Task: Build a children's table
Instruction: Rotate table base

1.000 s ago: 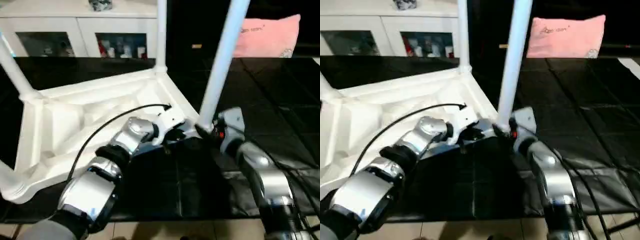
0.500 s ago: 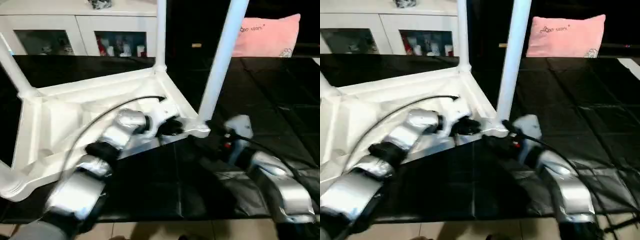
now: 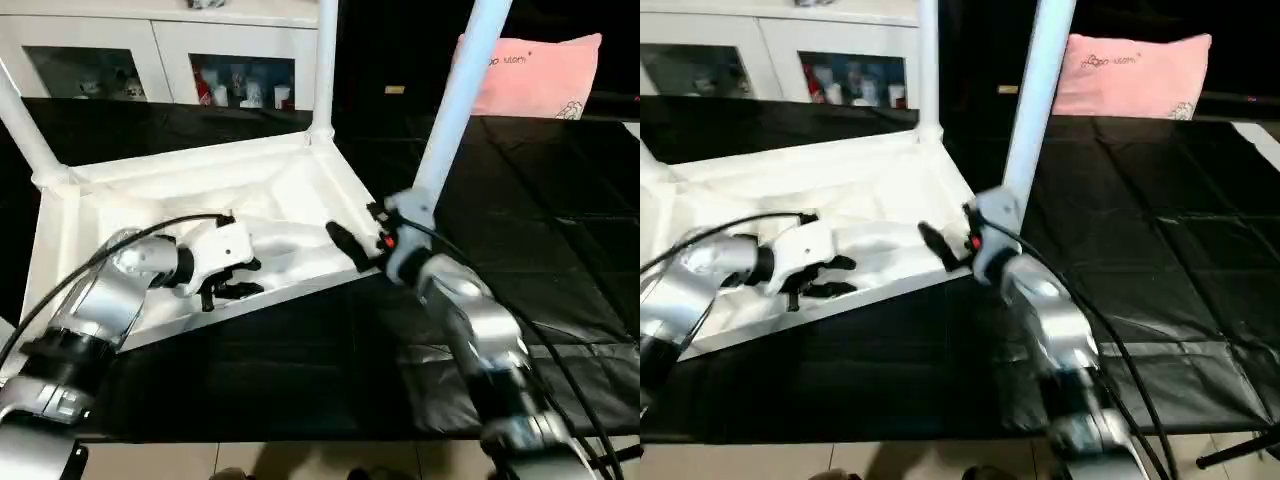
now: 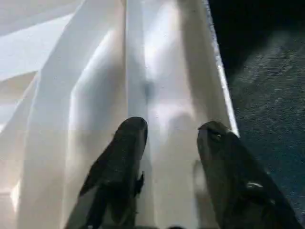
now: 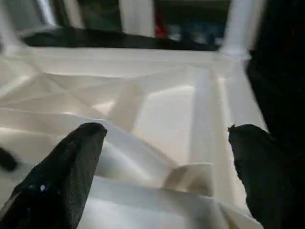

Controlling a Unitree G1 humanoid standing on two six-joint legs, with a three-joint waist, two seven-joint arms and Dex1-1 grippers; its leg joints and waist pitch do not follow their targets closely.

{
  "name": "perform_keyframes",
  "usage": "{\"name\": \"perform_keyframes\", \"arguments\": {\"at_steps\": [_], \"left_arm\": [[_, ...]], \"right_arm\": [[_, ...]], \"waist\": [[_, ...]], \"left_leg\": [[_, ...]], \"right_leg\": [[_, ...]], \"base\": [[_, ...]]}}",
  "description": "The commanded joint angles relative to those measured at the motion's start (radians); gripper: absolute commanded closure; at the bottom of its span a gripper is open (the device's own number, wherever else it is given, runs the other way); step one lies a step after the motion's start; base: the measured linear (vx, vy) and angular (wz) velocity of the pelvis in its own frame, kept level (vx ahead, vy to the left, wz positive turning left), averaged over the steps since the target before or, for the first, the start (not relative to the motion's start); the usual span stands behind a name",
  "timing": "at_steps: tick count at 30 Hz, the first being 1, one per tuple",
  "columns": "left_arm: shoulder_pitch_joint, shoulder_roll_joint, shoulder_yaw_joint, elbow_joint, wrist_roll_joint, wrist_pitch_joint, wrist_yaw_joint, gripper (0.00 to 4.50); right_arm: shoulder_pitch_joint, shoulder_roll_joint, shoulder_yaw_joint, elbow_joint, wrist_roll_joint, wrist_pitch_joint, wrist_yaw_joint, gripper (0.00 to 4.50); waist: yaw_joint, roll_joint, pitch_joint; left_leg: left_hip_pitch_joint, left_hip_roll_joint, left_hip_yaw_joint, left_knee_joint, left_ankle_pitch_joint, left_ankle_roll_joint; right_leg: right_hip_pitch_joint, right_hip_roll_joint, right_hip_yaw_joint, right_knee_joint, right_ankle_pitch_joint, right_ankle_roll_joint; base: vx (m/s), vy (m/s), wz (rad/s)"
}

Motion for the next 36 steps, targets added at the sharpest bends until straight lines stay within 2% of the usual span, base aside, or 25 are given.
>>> {"name": "perform_keyframes", "arguments": {"at_steps": [1,2,5,6,7,9,14,16,18,20,21,23,24,25,26,27,28,29,30,31,32,33,34,35,36], "left_arm": [[0.036,0.018,-0.01,-0.053,0.017,0.049,0.009,2.08],[0.053,0.02,-0.01,-0.091,0.01,0.078,0.017,2.08],[0.063,0.022,-0.009,-0.115,0.005,0.096,0.022,2.08],[0.069,0.017,-0.003,-0.13,-0.004,0.107,0.031,2.08],[0.072,0.007,0.011,-0.14,-0.008,0.111,0.053,2.08],[0.069,-0.012,0.029,-0.137,-0.008,0.117,0.088,2.08],[0.069,-0.026,0.004,-0.112,0.039,0.106,0.138,2.08],[0.052,-0.022,-0.027,-0.054,0.101,0.078,0.211,2.08],[0.025,-0.012,-0.069,0.029,0.163,0.04,0.289,2.08],[0.016,-0.009,-0.08,0.049,0.181,0.028,0.308,2.08],[0.01,-0.008,-0.087,0.061,0.192,0.021,0.322,2.08],[-0.007,-0.015,-0.09,0.089,0.204,0.009,0.352,2.08],[-0.067,-0.046,-0.093,0.176,0.233,-0.024,0.445,2.08],[-0.093,-0.061,-0.095,0.216,0.247,-0.044,0.488,2.08],[-0.093,-0.061,-0.095,0.216,0.247,-0.044,0.488,2.08],[-0.133,-0.087,-0.1,0.275,0.253,-0.079,0.544,2.08],[-0.147,-0.097,-0.102,0.294,0.252,-0.096,0.563,2.08],[-0.169,-0.117,-0.101,0.325,0.243,-0.129,0.595,2.08],[-0.179,-0.139,-0.088,0.339,0.22,-0.148,0.609,2.08],[-0.185,-0.174,-0.061,0.352,0.177,-0.182,0.615,2.08],[-0.18,-0.202,-0.028,0.349,0.127,-0.185,0.602,2.08],[-0.17,-0.249,0.034,0.343,0.037,-0.18,0.58,2.08],[-0.169,-0.259,0.046,0.345,0.019,-0.181,0.576,2.08],[-0.157,-0.282,0.081,0.329,-0.039,-0.175,0.549,2.08],[-0.147,-0.296,0.104,0.308,-0.079,-0.16,0.524,2.08]], "right_arm": [[-0.048,-0.008,-0.03,0.096,-0.03,-0.024,-0.091,0.0],[-0.09,-0.015,-0.039,0.176,-0.045,-0.043,-0.145,0.0],[-0.115,-0.019,-0.045,0.225,-0.056,-0.059,-0.172,0.0],[-0.14,-0.023,-0.056,0.273,-0.064,-0.07,-0.208,0.0],[-0.165,-0.031,-0.071,0.323,-0.07,-0.087,-0.246,0.0],[-0.195,-0.049,-0.098,0.385,-0.072,-0.1,-0.293,0.0],[-0.219,-0.096,-0.13,0.463,-0.069,-0.128,-0.34,0.0],[-0.223,-0.119,-0.134,0.49,-0.067,-0.147,-0.343,0.0],[-0.233,-0.141,-0.145,0.531,-0.067,-0.177,-0.351,0.0],[-0.233,-0.146,-0.149,0.536,-0.068,-0.182,-0.355,0.0],[-0.238,-0.149,-0.152,0.55,-0.069,-0.191,-0.359,0.0],[-0.237,-0.156,-0.154,0.555,-0.073,-0.197,-0.366,0.0],[-0.231,-0.178,-0.16,0.56,-0.078,-0.207,-0.383,0.0],[-0.227,-0.185,-0.165,0.561,-0.077,-0.208,-0.39,0.0],[-0.227,-0.185,-0.165,0.561,-0.077,-0.208,-0.39,0.0],[-0.224,-0.197,-0.171,0.569,-0.072,-0.212,-0.4,0.0],[-0.224,-0.201,-0.172,0.573,-0.071,-0.216,-0.4,0.0],[-0.223,-0.206,-0.172,0.58,-0.07,-0.223,-0.399,0.0],[-0.223,-0.209,-0.171,0.584,-0.07,-0.228,-0.397,0.0],[-0.222,-0.211,-0.172,0.587,-0.072,-0.236,-0.391,0.0],[-0.219,-0.21,-0.168,0.582,-0.075,-0.241,-0.381,0.0],[-0.214,-0.209,-0.157,0.566,-0.082,-0.245,-0.366,0.0],[-0.213,-0.209,-0.154,0.564,-0.083,-0.246,-0.364,0.0],[-0.207,-0.206,-0.143,0.548,-0.087,-0.253,-0.345,0.0],[-0.204,-0.204,-0.136,0.536,-0.087,-0.259,-0.328,0.0]], "waist": [[0.0,0.01,-0.071],[0.0,0.011,-0.073],[-0.004,0.01,-0.069],[0.001,0.01,-0.07],[0.001,0.012,-0.071],[0.004,0.013,-0.069],[0.017,0.012,-0.071],[0.016,0.011,-0.071],[0.015,0.015,-0.072],[0.017,0.019,-0.074],[0.018,0.017,-0.074],[0.018,0.018,-0.073],[0.018,0.017,-0.076],[0.022,0.019,-0.075],[0.022,0.019,-0.075],[0.022,0.014,-0.079],[0.023,0.014,-0.082],[0.022,0.021,-0.084],[0.021,0.015,-0.089],[0.021,0.02,-0.09],[0.022,0.014,-0.092],[0.023,0.02,-0.093],[0.026,0.015,-0.093],[0.027,0.019,-0.092],[0.025,0.015,-0.091]], "left_leg": [[0.009,0.024,-0.003,-0.066,-0.148,-0.018],[0.01,0.025,-0.002,-0.065,-0.146,-0.021],[0.009,0.021,-0.001,-0.063,-0.17,-0.029],[0.014,0.021,0.002,-0.061,-0.178,-0.027],[0.011,0.021,0.0,-0.062,-0.173,-0.029],[0.015,0.02,0.001,-0.06,-0.201,-0.037],[0.016,0.018,0.002,-0.057,-0.226,-0.038],[0.009,0.015,-0.002,-0.057,-0.232,-0.035],[0.011,0.015,-0.003,-0.055,-0.245,-0.033],[0.014,0.015,-0.003,-0.053,-0.244,-0.034],[0.014,0.016,-0.003,-0.054,-0.245,-0.033],[0.01,0.015,-0.004,-0.053,-0.247,-0.035],[0.013,0.014,-0.003,-0.051,-0.247,-0.035],[0.021,0.012,0.0,-0.048,-0.258,-0.03],[0.021,0.012,0.0,-0.048,-0.258,-0.03],[0.006,0.014,-0.003,-0.05,-0.217,-0.029],[0.005,0.015,-0.004,-0.047,-0.198,-0.029],[0.002,0.013,-0.005,-0.046,-0.186,-0.027],[0.0,0.012,-0.003,-0.041,-0.164,-0.019],[-0.007,0.009,-0.003,-0.038,-0.131,-0.008],[-0.006,0.01,0.0,-0.036,-0.119,0.0],[-0.008,0.008,0.0,-0.034,-0.111,0.003],[-0.009,0.008,0.002,-0.032,-0.1,0.013],[-0.01,0.007,0.002,-0.032,-0.103,0.017],[-0.012,0.007,0.002,-0.032,-0.111,0.022]], "right_leg": [[0.055,-0.076,0.057,-0.05,-0.172,-0.201],[0.054,-0.078,0.057,-0.048,-0.171,-0.204],[0.053,-0.072,0.058,-0.052,-0.204,-0.2],[0.05,-0.071,0.059,-0.054,-0.211,-0.19],[0.052,-0.073,0.059,-0.05,-0.207,-0.192],[0.047,-0.069,0.058,-0.054,-0.228,-0.188],[0.045,-0.064,0.057,-0.054,-0.237,-0.164],[0.05,-0.067,0.055,-0.056,-0.274,-0.148],[0.046,-0.066,0.055,-0.06,-0.293,-0.144],[0.044,-0.066,0.055,-0.058,-0.28,-0.151],[0.043,-0.065,0.053,-0.06,-0.272,-0.155],[0.046,-0.064,0.052,-0.057,-0.269,-0.157],[0.044,-0.062,0.052,-0.057,-0.26,-0.16],[0.038,-0.059,0.052,-0.064,-0.263,-0.16],[0.038,-0.059,0.052,-0.064,-0.263,-0.16],[0.051,-0.064,0.053,-0.051,-0.209,-0.172],[0.053,-0.065,0.052,-0.047,-0.178,-0.176],[0.056,-0.065,0.052,-0.044,-0.156,-0.18],[0.058,-0.063,0.052,-0.041,-0.108,-0.19],[0.062,-0.063,0.052,-0.034,-0.057,-0.205],[0.064,-0.064,0.052,-0.031,-0.023,-0.22],[0.065,-0.063,0.052,-0.029,-0.005,-0.23],[0.066,-0.064,0.051,-0.029,0.023,-0.247],[0.065,-0.064,0.05,-0.029,0.023,-0.253],[0.066,-0.064,0.049,-0.031,0.015,-0.255]], "base": [[0.0,0.0,0.0],[0.0,0.0,0.0],[0.0,0.0,0.0],[0.0,0.0,0.0],[0.0,0.0,0.0],[0.0,0.0,0.0],[0.0,0.0,0.0],[0.0,0.0,0.0],[0.0,0.0,0.0],[0.0,0.0,0.0],[0.0,0.0,0.0],[0.0,0.0,0.0],[0.0,0.0,0.0],[0.0,0.0,0.0],[0.0,0.0,0.0],[0.0,0.0,0.0],[0.0,0.0,0.0],[0.0,0.0,0.0],[0.0,0.0,0.0],[0.0,0.0,0.0],[0.0,0.0,0.0],[0.0,0.0,0.0],[0.0,0.0,0.0],[0.0,0.0,0.0],[0.0,0.0,0.0]]}}
